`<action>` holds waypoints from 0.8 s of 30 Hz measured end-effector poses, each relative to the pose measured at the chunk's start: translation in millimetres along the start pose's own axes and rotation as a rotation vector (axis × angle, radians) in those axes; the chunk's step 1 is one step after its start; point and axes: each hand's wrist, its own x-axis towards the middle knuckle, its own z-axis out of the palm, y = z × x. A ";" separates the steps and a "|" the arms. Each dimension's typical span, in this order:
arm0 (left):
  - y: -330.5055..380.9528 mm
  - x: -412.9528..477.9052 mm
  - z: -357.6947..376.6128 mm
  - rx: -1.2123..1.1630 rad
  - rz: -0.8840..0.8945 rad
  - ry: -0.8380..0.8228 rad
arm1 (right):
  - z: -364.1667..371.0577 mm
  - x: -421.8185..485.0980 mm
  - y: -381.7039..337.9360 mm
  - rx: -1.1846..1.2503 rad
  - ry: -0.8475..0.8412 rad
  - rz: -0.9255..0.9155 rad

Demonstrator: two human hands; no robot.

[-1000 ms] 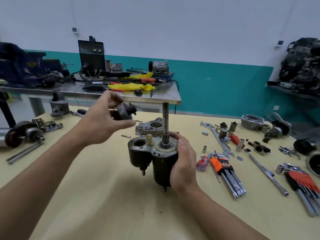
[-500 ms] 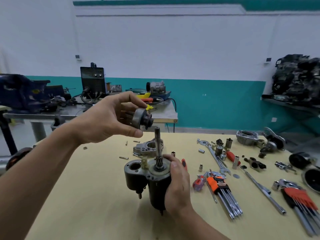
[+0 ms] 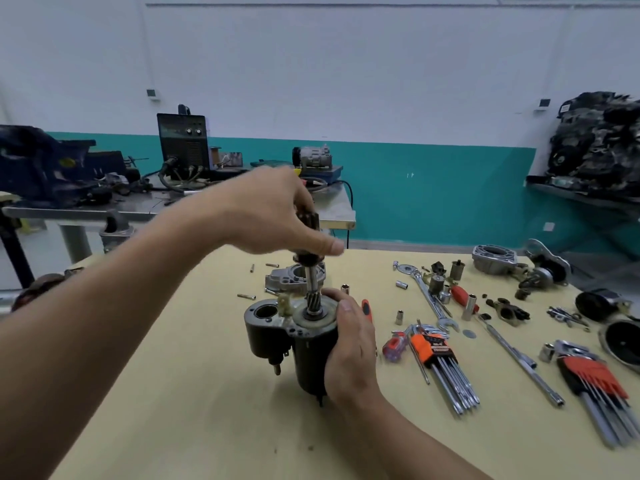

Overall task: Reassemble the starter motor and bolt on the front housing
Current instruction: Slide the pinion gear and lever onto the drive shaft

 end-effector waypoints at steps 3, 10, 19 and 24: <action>-2.5 -1.1 13.1 -0.019 -0.041 0.068 | 0.2 -0.3 -1.8 -0.013 0.007 -0.008; -8.6 -7.8 34.9 -0.092 -0.070 -0.109 | 0.2 -0.1 -4.3 -0.033 -0.024 -0.003; -52.7 -19.3 53.3 -0.642 0.064 -0.364 | -1.3 0.5 -3.8 0.027 -0.048 -0.023; -38.2 -18.7 69.5 -0.521 0.021 -0.054 | -1.7 0.8 -2.0 0.036 -0.041 0.014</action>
